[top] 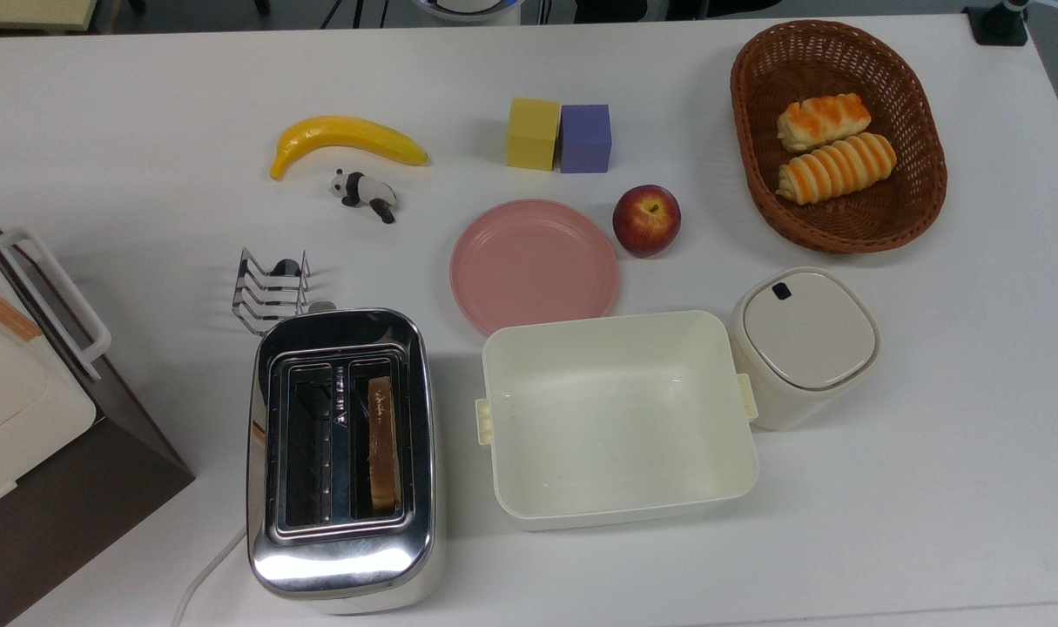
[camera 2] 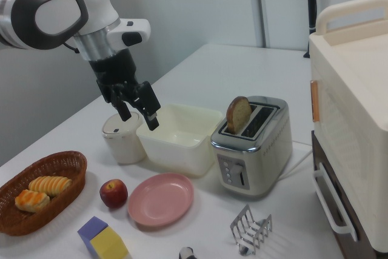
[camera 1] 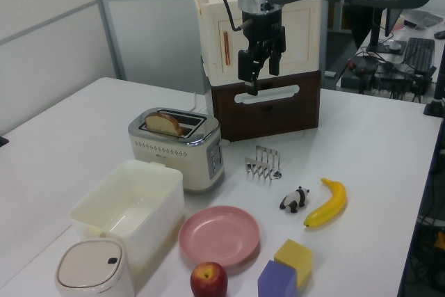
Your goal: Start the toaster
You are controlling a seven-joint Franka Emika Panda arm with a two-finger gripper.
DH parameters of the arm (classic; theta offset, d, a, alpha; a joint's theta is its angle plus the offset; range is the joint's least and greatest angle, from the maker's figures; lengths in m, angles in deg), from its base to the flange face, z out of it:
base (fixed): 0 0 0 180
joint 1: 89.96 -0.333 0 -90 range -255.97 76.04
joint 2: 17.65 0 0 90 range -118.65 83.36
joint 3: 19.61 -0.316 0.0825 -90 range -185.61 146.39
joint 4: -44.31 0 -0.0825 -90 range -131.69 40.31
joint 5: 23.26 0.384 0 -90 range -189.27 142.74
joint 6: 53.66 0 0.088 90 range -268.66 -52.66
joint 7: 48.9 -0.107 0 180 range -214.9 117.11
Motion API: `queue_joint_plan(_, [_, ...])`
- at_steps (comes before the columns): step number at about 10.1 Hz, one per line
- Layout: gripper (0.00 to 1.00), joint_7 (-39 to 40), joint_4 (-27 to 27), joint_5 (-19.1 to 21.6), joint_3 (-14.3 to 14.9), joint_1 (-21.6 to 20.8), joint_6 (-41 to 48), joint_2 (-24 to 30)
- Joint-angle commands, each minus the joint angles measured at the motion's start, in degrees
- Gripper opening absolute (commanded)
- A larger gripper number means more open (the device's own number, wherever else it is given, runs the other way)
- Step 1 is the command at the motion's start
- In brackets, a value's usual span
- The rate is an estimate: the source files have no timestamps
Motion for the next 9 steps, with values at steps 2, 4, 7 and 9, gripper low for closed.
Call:
queue_joint_plan(2, [1.0,4.28,-1.34,1.03,0.93,-0.57,-0.38,1.28])
queue_joint_plan(4, [1.0,4.09,-1.42,1.03,1.1,-0.57,-0.82,1.28])
queue_joint_plan(7, [1.0,3.48,-1.16,1.29,1.1,-0.48,-0.9,1.02])
queue_joint_plan(9, [0.01,6.26,-1.51,2.43,1.37,-0.22,-2.47,0.76])
